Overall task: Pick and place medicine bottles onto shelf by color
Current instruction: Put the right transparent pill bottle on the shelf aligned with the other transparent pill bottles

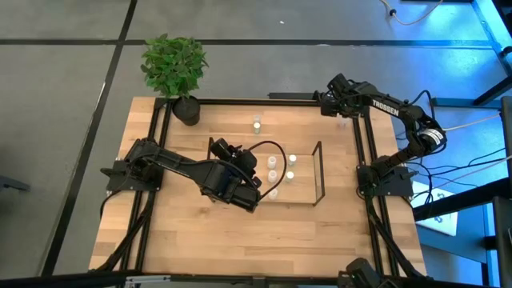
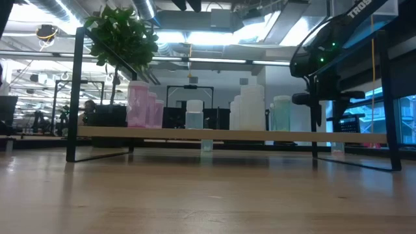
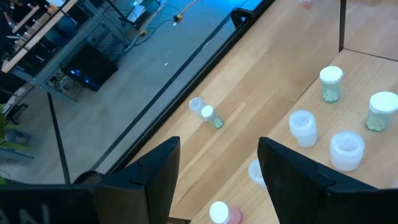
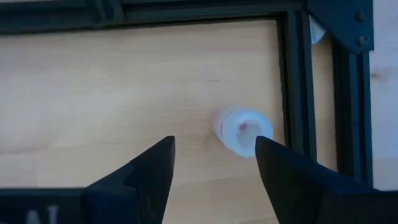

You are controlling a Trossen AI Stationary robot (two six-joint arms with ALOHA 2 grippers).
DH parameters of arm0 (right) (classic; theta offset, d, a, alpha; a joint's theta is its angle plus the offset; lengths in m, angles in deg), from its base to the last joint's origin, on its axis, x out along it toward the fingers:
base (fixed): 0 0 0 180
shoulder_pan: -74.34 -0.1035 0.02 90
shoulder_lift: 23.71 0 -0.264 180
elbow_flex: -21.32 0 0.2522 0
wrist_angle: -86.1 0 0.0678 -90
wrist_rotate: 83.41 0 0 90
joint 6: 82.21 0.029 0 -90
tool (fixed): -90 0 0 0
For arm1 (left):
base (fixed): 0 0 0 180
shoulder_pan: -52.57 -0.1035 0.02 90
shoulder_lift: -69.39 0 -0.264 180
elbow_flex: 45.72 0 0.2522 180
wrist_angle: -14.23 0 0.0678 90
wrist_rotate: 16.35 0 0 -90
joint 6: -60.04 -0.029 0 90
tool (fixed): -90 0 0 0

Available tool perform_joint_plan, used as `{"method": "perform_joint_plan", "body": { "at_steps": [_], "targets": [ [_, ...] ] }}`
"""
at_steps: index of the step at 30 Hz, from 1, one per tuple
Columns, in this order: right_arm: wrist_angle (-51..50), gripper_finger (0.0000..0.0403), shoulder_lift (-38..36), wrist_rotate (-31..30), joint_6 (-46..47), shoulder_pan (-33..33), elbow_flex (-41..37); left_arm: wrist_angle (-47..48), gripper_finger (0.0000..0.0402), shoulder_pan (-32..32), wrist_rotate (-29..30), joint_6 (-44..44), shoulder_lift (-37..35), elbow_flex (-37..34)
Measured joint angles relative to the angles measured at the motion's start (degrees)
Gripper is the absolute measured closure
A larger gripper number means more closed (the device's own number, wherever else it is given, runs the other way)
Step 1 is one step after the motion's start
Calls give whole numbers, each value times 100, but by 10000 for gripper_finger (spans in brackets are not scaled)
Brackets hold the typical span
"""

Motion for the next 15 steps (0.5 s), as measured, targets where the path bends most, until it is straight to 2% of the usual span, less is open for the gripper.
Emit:
{"method": "perform_joint_plan", "body": {
  "at_steps": [9, 15],
  "targets": [
    [355, 177, 2, 61, -538, 0, 0, 0, 192, 0, 0, 0, 0, 0],
    [481, 177, 2, 212, -1535, 0, 0, 0, 192, 0, 0, 0, 0, 0]
  ]
}}
